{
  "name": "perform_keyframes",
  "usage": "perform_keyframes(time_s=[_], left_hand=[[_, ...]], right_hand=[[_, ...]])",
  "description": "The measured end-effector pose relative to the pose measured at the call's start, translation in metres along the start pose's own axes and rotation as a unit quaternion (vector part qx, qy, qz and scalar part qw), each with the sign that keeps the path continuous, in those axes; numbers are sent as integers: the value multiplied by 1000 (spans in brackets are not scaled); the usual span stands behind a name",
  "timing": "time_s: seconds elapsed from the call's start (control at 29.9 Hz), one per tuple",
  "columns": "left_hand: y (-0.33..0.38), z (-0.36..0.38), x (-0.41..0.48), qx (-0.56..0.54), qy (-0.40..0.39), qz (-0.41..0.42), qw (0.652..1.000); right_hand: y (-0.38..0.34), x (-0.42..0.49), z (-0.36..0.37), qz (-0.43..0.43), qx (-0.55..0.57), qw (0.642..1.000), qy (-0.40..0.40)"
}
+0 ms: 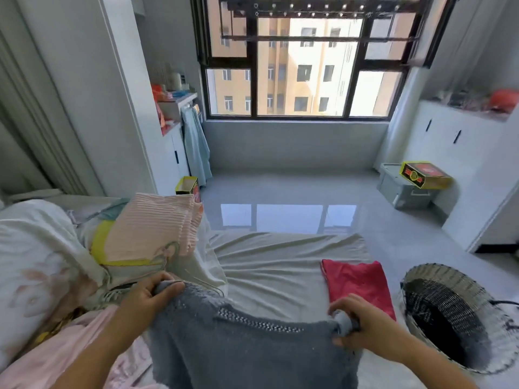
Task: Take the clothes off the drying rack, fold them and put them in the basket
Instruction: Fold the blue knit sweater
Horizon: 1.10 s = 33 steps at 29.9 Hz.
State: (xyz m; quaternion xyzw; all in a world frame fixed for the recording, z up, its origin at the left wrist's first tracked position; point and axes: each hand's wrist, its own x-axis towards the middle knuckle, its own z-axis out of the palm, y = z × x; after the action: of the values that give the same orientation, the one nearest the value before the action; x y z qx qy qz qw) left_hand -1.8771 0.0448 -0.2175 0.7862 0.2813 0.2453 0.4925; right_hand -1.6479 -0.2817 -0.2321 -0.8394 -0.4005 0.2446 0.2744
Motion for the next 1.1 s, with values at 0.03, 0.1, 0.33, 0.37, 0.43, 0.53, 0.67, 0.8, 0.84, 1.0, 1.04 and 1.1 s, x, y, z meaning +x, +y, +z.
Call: perform_keyframes(time_s=[0.03,0.1,0.33,0.37,0.43,0.53,0.67,0.8,0.84,1.0,1.04,1.1], left_hand=[[8,-6,3,-5,10,9,1000],[25,-16,8,-8,24,20,999],[78,-37,33,45,28,79,995],[87,-38,36,58,24,88,994],[105,-36,40,79,13,100,992],[125,-33,50,49,17,95,994],[146,-38,61,53,43,93,993],[172,-48,66,94,9,84,992],[179,-52,65,88,-22,75,993],[191,-66,66,86,-139,55,985],[192,-64,65,79,-110,57,989],[188,-62,68,52,-57,68,995]], right_hand=[[-4,-3,-15,-2,-23,1000,7],[-9,-4,-39,-9,-44,998,38],[-25,1,-102,-11,-12,955,296],[-29,2,-109,-29,-14,944,328],[-45,0,-119,-31,-12,943,332],[-60,-2,-131,-27,5,962,270],[-76,-6,-153,-59,-6,977,204],[-91,-13,-176,-30,79,967,239],[-95,-16,-181,-22,99,964,245],[-99,-16,-190,-44,135,961,238],[-99,-15,-189,-45,127,961,241],[-97,-10,-187,-50,105,961,252]])
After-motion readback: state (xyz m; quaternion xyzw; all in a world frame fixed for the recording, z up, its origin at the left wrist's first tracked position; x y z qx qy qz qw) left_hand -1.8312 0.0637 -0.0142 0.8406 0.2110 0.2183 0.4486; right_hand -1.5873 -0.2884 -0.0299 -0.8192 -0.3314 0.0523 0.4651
